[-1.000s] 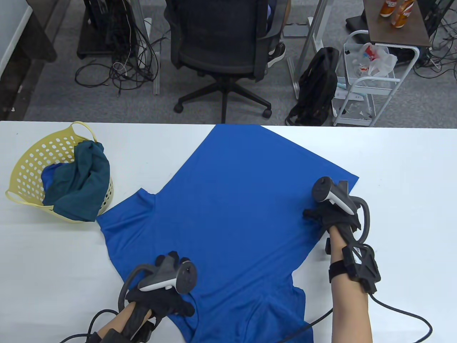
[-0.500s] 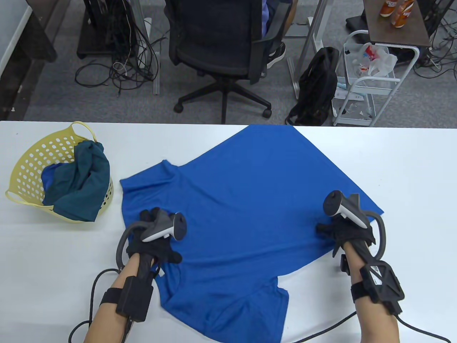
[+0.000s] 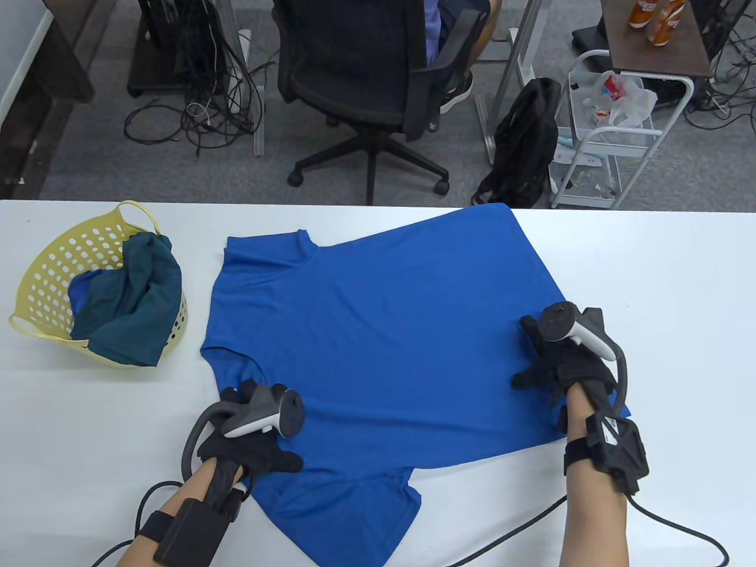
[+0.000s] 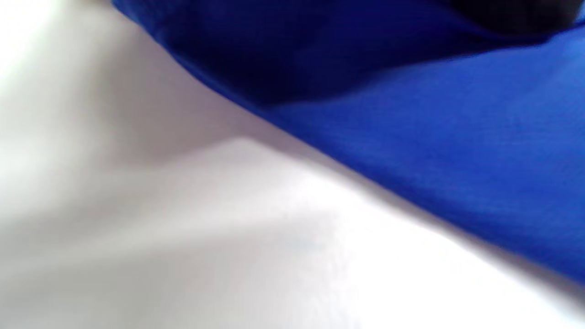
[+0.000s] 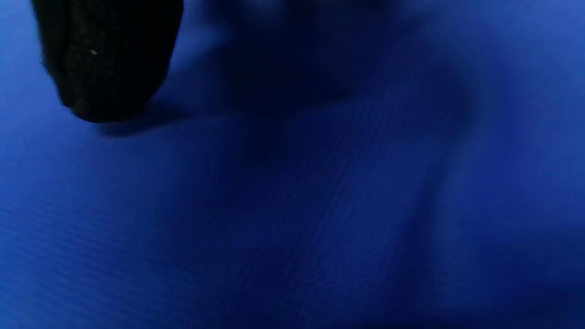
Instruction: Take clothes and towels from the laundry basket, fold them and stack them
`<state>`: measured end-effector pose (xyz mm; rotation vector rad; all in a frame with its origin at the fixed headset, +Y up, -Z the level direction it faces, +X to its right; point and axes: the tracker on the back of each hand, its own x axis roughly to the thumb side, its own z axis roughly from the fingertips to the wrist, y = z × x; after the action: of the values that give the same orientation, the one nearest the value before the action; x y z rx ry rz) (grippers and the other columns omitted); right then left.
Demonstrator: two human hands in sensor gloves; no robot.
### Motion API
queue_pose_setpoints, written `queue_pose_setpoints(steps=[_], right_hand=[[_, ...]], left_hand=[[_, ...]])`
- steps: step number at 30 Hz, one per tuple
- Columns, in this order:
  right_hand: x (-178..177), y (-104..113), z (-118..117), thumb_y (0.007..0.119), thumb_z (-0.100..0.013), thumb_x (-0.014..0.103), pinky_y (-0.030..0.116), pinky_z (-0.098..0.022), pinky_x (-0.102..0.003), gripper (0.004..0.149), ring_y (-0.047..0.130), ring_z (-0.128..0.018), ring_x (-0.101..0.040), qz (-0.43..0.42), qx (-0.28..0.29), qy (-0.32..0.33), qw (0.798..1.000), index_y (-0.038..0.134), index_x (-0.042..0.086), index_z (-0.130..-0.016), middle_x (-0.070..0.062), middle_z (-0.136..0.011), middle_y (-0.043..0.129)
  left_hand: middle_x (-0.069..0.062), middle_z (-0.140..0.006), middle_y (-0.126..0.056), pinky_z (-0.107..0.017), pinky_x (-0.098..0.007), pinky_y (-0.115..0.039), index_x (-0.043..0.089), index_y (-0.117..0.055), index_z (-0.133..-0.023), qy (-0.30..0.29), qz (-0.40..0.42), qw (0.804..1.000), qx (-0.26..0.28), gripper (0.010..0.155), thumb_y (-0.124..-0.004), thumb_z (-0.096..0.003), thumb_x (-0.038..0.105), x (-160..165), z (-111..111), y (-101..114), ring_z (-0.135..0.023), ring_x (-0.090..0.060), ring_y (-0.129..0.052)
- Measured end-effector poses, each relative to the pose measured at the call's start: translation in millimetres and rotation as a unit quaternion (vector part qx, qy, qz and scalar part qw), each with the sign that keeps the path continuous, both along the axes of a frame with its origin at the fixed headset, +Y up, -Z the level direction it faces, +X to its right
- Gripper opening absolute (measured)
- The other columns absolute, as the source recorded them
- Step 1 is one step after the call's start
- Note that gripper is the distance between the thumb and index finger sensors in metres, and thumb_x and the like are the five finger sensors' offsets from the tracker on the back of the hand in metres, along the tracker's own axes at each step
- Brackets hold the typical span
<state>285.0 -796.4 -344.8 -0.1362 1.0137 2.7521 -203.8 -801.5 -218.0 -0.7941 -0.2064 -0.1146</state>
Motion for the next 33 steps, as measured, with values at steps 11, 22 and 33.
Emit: queue_pose_setpoints(steps=[11,22,33], right_hand=[[-18.0,7.9,67.7,0.066,-0.049,0.063,0.034,-0.071,-0.078,0.102,0.006,-0.1,-0.057,0.075,0.004,0.087,0.993,0.001,0.015,-0.11,-0.024,-0.113,-0.005],[-14.5,6.6,121.8,0.069,-0.048,0.064,0.037,-0.071,-0.081,0.106,0.007,-0.1,-0.059,0.074,0.005,0.104,0.992,0.001,0.011,-0.11,-0.027,-0.113,-0.005],[11.6,26.8,141.7,0.072,-0.048,0.059,0.036,-0.071,-0.08,0.098,0.015,-0.106,-0.055,0.039,0.077,0.055,0.995,0.012,0.019,-0.115,-0.023,-0.119,0.008]], left_hand=[[-0.033,-0.116,0.003,-0.074,-0.075,-0.034,0.023,0.003,-0.112,0.056,-0.014,0.993,0.1,0.111,-0.074,-0.0398,0.059,-53.7,-51.3,11.6,-0.105,-0.062,-0.013],[-0.037,-0.119,-0.008,-0.075,-0.073,-0.041,0.012,-0.002,-0.115,0.043,-0.002,0.998,0.048,0.116,-0.075,-0.0409,0.064,-84.7,23.4,9.2,-0.108,-0.06,-0.023],[-0.031,-0.125,-0.025,-0.075,-0.07,-0.05,0.019,-0.018,-0.12,0.108,0.022,0.986,0.124,0.104,-0.074,-0.0435,0.062,-107.6,37.7,24.9,-0.111,-0.057,-0.039]])
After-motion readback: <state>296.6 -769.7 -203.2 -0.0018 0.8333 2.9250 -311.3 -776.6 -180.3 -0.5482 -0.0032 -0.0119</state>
